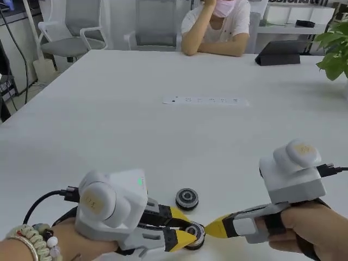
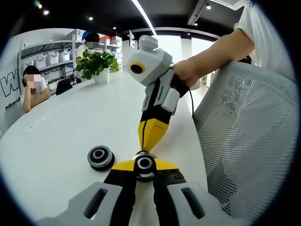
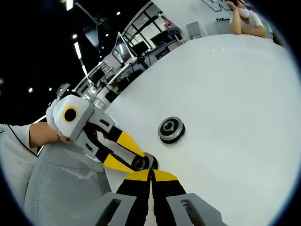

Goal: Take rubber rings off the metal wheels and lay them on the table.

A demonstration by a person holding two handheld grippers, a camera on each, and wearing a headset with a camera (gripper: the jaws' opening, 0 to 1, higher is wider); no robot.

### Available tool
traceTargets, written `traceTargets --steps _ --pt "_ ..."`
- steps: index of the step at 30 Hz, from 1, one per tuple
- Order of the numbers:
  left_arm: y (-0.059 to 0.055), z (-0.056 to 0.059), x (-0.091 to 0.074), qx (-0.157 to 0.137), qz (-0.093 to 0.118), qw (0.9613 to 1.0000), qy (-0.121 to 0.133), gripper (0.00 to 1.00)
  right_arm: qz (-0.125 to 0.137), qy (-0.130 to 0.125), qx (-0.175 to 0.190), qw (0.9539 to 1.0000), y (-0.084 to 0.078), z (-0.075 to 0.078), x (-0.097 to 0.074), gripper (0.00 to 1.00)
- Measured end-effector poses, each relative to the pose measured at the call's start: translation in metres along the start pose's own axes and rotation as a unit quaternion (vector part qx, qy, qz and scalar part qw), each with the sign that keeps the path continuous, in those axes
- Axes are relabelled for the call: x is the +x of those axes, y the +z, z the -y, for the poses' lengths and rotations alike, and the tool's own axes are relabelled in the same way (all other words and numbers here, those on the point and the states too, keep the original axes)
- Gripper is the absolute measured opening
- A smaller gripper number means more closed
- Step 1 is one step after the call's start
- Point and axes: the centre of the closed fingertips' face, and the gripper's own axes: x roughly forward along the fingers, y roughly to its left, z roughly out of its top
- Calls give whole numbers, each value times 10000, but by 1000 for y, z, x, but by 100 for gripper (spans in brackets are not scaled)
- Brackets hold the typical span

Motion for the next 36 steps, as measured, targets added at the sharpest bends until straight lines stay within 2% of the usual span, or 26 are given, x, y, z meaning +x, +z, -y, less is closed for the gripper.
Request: traceTargets --steps 3,7,36 --pt "0 0 0 16 -3 10000 -6 8 -19 40 61 10000 0 -2 0 0" --pt "0 0 0 64 -42 10000 -13 7 -85 5 -69 9999 1 -5 1 0" --pt "0 1 0 101 -102 9999 -33 7 -51 200 -116 9997 4 -16 2 0"
